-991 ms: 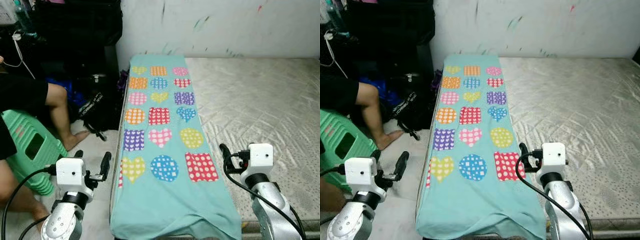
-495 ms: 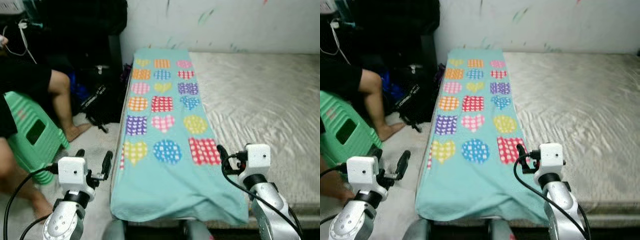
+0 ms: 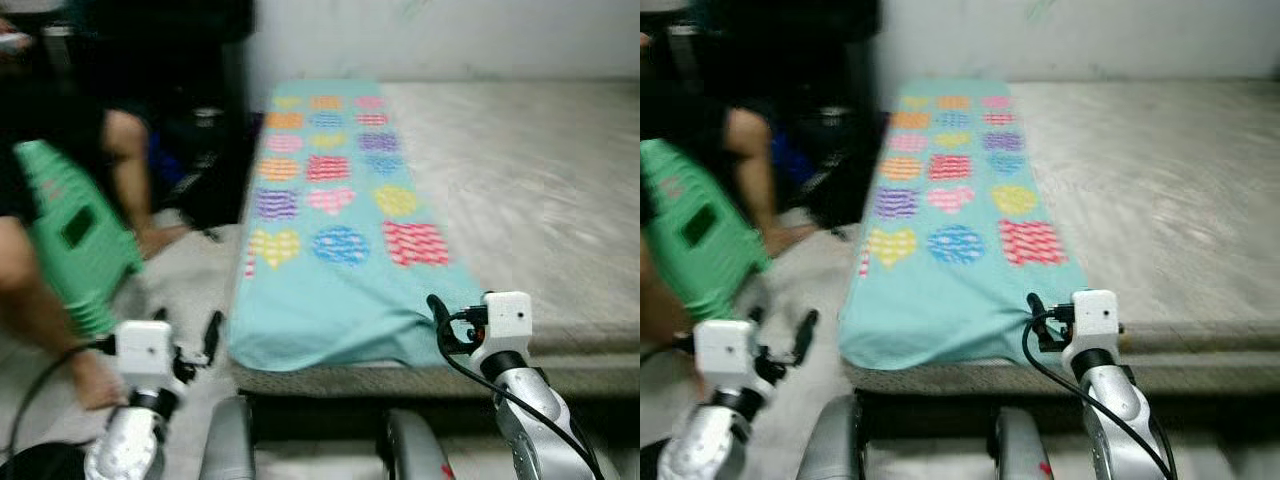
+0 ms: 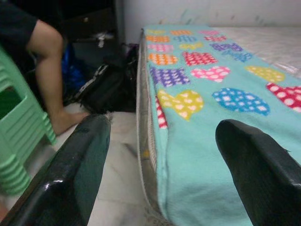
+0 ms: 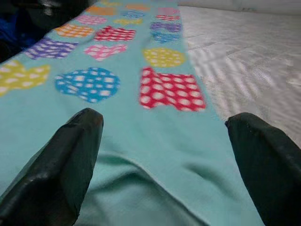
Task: Clean up the room
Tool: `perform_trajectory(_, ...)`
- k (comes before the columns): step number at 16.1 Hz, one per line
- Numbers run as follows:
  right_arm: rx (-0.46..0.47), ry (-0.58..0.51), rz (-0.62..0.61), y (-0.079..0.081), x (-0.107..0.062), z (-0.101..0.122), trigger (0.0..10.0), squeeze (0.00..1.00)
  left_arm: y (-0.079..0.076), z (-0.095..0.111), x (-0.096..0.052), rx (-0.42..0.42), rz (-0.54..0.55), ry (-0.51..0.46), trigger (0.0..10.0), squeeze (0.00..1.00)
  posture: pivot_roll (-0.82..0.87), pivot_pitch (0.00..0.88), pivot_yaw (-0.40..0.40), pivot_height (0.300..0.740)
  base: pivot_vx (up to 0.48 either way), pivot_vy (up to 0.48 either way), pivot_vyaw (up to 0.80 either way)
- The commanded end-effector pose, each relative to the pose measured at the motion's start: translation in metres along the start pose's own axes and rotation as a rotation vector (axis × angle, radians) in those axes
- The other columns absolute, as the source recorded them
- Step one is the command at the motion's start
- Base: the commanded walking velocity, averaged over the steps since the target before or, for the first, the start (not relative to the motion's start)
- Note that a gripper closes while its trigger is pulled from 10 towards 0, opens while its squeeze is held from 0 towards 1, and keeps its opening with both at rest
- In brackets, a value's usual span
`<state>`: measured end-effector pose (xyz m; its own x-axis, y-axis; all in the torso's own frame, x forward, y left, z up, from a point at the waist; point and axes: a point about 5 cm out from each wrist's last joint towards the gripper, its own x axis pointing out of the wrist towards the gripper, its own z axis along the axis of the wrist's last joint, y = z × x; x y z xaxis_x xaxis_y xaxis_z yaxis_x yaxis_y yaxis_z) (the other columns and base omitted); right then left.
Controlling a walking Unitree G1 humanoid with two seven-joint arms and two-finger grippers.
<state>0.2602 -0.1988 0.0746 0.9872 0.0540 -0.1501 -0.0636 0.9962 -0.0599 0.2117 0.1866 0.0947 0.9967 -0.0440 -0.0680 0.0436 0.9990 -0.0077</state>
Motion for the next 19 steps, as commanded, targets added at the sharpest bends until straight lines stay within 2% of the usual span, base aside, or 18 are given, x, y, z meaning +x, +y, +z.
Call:
perform_trajectory(1, -0.017, -0.042, 0.006, -0.001, 0.004, 0.011, 10.0, 0.0, -0.004, 0.005, 0.001, -0.001, -0.01, -0.024, 10.0, 0.0, -0.1, 0.016, 0.001, 0.565, 0.0, 0.0, 0.0)
perform_trajectory(4, -0.026, -0.049, 0.048, 0.005, 0.007, 0.013, 10.0, 0.0, -0.004, 0.005, 0.001, -0.002, 0.0, -0.026, 10.0, 0.0, -0.09, 0.019, 0.0, 0.565, 0.0, 0.0, 0.0)
perform_trajectory(6, -0.083, -0.045, 0.111, 0.014, 0.009, 0.014, 10.0, 0.0, -0.001, 0.006, 0.001, 0.0, 0.033, -0.027, 10.0, 0.0, -0.09, 0.025, 0.002, 0.565, 0.0, 0.0, 0.0)
perform_trajectory(12, -0.062, -0.034, 0.099, 0.019, 0.017, 0.014, 10.0, 0.0, 0.0, 0.002, 0.005, -0.086, 0.056, 0.009, 10.0, 0.0, -0.08, 0.04, 0.002, 0.565, 0.0, 0.0, 0.0)
perform_trajectory(14, -0.068, -0.015, 0.124, 0.022, 0.017, 0.011, 10.0, 0.0, -0.004, 0.003, 0.007, -0.091, 0.046, 0.01, 10.0, 0.0, -0.08, 0.048, 0.008, 0.56, 0.0, 0.0, 0.0)
perform_trajectory(16, -0.053, -0.013, 0.133, 0.023, 0.013, 0.009, 10.0, 0.0, -0.004, 0.004, 0.007, -0.098, 0.04, 0.013, 10.0, 0.0, -0.08, 0.049, 0.012, 0.53, 0.0, 0.0, 0.0)
perform_trajectory(19, -0.05, -0.011, 0.131, 0.022, 0.011, 0.007, 10.0, 0.0, -0.005, 0.004, 0.008, -0.099, 0.037, 0.015, 10.0, 0.0, -0.09, 0.05, 0.015, 0.53, 0.0, 0.0, 0.0)
